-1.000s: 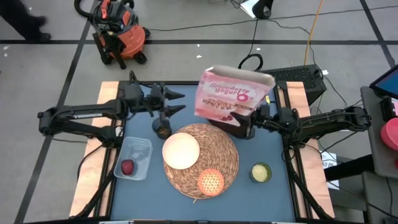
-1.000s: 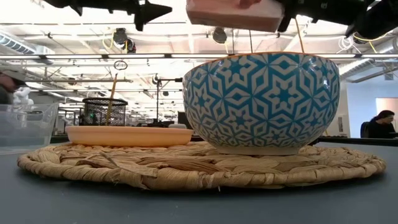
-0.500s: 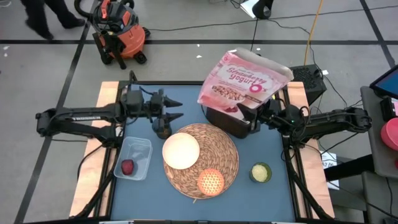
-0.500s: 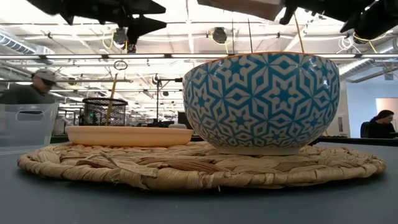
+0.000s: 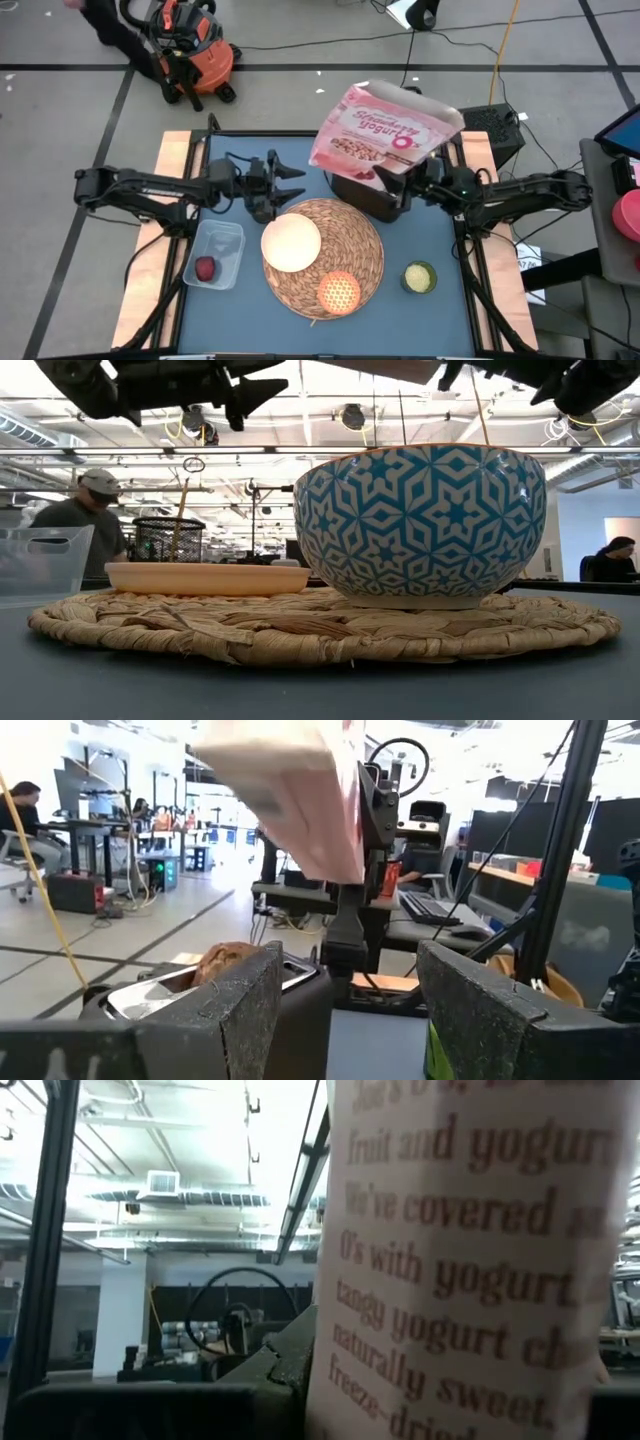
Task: Arrange a breakfast setting
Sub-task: Pour the cereal into the orange bowl
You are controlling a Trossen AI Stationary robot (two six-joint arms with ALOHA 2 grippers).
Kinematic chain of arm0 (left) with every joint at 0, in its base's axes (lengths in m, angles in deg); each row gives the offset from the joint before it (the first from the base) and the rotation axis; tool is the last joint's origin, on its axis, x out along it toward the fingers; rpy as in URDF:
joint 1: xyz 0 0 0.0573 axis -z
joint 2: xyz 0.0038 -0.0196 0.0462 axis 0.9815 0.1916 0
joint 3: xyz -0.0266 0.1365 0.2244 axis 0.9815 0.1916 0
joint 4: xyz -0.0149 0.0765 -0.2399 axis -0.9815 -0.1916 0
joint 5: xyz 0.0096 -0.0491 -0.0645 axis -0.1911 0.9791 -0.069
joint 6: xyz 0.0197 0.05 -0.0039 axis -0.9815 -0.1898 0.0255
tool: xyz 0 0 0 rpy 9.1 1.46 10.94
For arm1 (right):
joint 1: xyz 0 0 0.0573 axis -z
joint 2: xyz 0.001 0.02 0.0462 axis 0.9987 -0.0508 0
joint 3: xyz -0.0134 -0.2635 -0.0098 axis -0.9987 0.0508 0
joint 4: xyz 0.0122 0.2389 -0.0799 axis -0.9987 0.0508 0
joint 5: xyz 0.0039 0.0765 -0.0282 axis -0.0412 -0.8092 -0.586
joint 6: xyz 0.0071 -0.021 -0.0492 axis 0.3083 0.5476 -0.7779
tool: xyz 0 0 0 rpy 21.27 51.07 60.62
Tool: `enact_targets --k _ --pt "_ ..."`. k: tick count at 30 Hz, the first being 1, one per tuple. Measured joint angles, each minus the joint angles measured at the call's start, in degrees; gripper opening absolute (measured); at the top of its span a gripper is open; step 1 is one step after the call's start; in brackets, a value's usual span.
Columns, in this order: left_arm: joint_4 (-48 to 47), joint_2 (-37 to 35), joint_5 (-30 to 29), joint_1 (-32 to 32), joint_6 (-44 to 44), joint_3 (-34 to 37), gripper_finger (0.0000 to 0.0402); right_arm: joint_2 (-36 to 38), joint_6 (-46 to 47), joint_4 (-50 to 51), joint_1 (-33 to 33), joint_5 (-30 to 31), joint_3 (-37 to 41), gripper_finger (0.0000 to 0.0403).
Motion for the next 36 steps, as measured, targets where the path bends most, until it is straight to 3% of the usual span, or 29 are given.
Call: enact_targets --k 13,26,30,36 --pt "0.49 0.78 0.0 0.09 -0.3 -0.81 0.024 -10.54 -1.27 -0.44 -0.04 -6.43 -9.88 0.0098" --pt "6.55 0.73 -1.9 0.67 -0.05 -0.83 0.0372 -16.3 -1.73 -2.96 0.02 -7.69 -15.46 0.0098" --pt "10.02 0.75 -5.88 1.68 -0.48 -0.85 0.0382 -17.95 -2.09 -4.72 0.02 -7.67 -16.72 0.0098" --pt "15.52 0.75 -6.56 3.12 -5.63 -0.88 0.0383 -20.2 -2.68 -7.4 0.02 -7.69 -17.56 0.0098"
